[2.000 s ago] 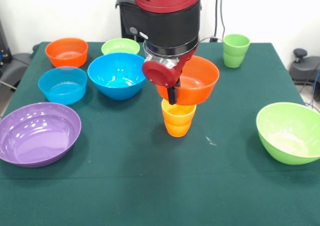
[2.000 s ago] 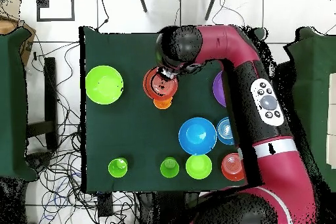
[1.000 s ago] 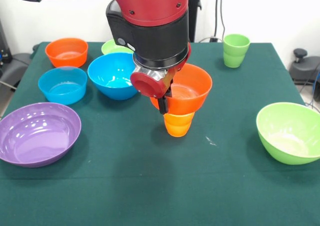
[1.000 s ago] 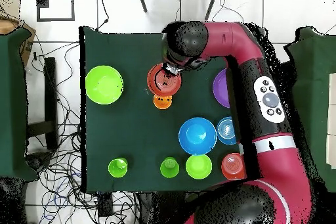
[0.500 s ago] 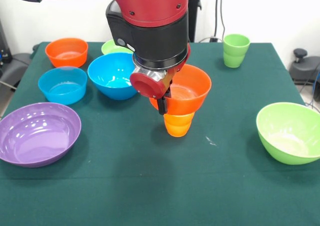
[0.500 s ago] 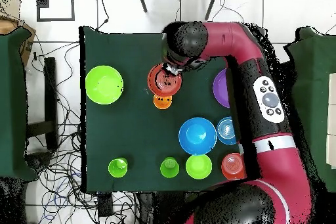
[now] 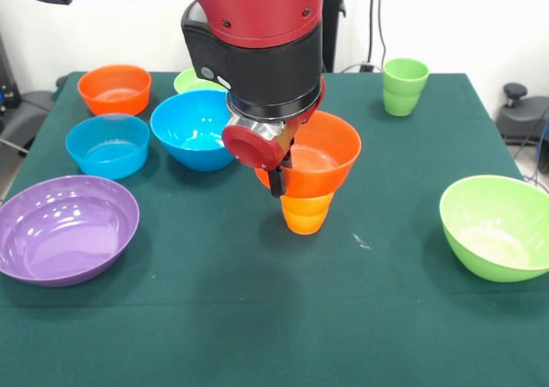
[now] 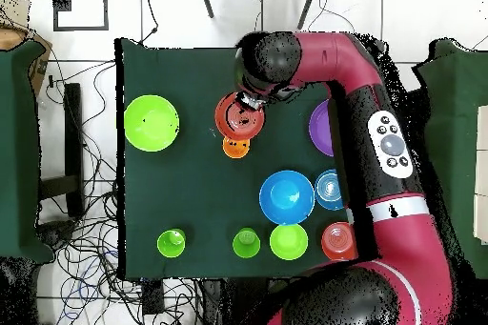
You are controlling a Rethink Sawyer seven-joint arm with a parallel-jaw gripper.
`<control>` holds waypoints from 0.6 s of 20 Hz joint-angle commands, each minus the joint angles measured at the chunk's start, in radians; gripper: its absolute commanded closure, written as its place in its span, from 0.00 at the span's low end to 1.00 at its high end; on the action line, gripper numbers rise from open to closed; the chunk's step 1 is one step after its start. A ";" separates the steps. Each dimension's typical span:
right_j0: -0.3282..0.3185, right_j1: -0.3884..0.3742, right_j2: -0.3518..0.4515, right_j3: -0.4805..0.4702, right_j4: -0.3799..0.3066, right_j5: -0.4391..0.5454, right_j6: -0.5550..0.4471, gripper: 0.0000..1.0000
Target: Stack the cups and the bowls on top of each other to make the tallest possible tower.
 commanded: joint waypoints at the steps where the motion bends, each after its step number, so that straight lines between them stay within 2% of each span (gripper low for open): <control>1: 0.031 0.015 -0.061 -0.011 -0.054 0.076 -0.112 1.00; 12: 0.033 0.027 -0.073 -0.010 -0.052 0.077 -0.083 1.00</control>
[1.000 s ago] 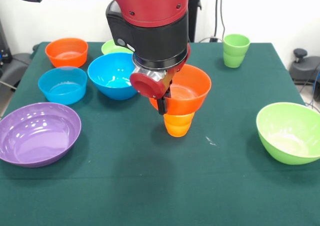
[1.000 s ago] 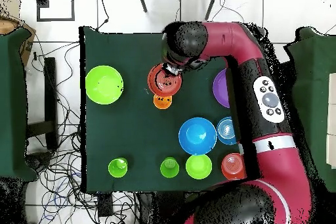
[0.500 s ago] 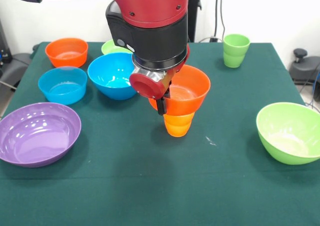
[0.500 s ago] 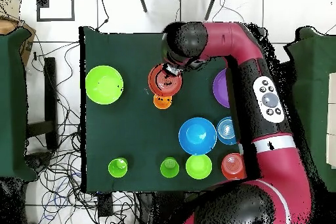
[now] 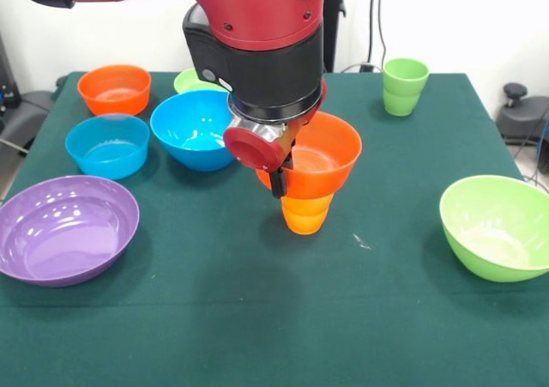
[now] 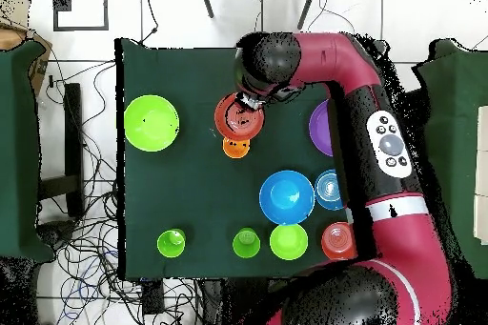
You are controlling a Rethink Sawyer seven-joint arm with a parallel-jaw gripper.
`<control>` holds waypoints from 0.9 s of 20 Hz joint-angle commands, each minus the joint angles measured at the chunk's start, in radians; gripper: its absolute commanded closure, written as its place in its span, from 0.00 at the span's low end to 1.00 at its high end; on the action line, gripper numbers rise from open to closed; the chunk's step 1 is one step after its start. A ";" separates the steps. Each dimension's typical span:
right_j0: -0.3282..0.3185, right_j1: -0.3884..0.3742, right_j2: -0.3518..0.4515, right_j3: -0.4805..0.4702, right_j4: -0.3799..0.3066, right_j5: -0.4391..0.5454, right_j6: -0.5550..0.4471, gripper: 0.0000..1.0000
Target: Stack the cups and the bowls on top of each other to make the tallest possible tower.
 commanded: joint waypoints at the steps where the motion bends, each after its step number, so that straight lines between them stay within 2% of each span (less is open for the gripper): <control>1: 0.031 0.023 -0.073 -0.010 -0.051 0.080 -0.083 1.00; 18: 0.035 0.032 -0.085 -0.016 -0.045 0.098 -0.076 1.00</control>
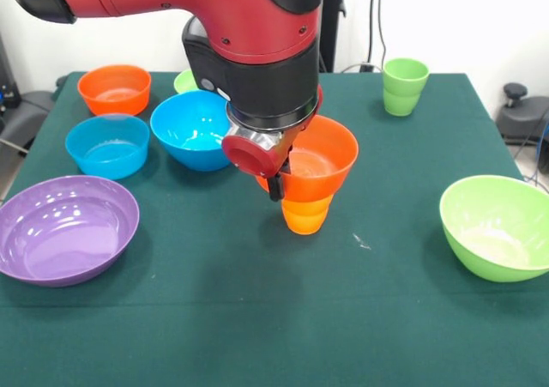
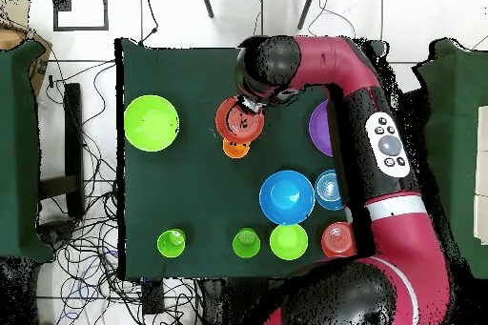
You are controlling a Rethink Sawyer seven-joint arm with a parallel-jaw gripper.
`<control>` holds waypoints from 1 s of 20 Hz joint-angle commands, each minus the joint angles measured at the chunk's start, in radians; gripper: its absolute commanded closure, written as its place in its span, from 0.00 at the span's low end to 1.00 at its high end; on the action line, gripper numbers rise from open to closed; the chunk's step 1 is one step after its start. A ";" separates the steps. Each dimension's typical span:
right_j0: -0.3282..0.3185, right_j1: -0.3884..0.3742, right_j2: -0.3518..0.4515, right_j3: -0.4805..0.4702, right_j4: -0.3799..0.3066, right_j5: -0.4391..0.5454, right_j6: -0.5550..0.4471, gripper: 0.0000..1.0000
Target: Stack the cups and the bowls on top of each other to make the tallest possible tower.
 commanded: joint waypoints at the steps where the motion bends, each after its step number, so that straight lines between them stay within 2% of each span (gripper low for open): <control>1: 0.034 0.016 -0.074 -0.015 -0.046 0.099 -0.077 1.00; 20: 0.034 -0.025 -0.079 0.017 -0.029 0.141 -0.053 1.00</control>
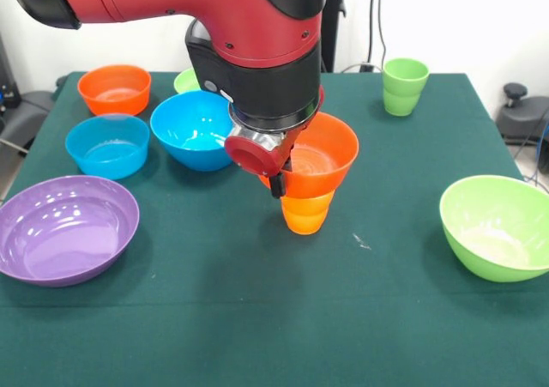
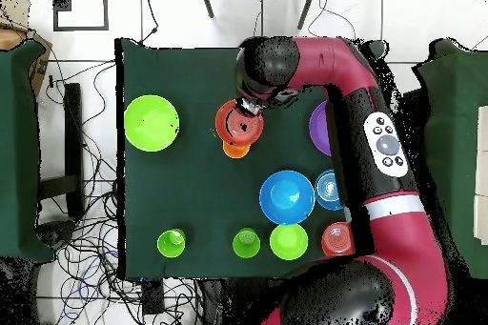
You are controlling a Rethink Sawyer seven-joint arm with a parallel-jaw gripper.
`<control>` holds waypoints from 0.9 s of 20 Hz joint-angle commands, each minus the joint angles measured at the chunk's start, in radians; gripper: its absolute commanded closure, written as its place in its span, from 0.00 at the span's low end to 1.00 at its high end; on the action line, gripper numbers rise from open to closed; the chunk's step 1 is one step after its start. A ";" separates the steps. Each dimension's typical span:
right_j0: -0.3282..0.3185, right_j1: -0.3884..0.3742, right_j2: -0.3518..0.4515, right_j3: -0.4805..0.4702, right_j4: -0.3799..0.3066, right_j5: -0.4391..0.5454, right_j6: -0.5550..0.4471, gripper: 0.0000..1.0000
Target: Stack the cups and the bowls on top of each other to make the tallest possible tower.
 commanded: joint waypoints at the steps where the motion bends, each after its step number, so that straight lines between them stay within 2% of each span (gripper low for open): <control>1: 0.032 -0.034 -0.076 0.019 -0.028 0.123 -0.051 1.00; 18: 0.022 -0.045 -0.072 0.067 -0.022 0.084 -0.013 1.00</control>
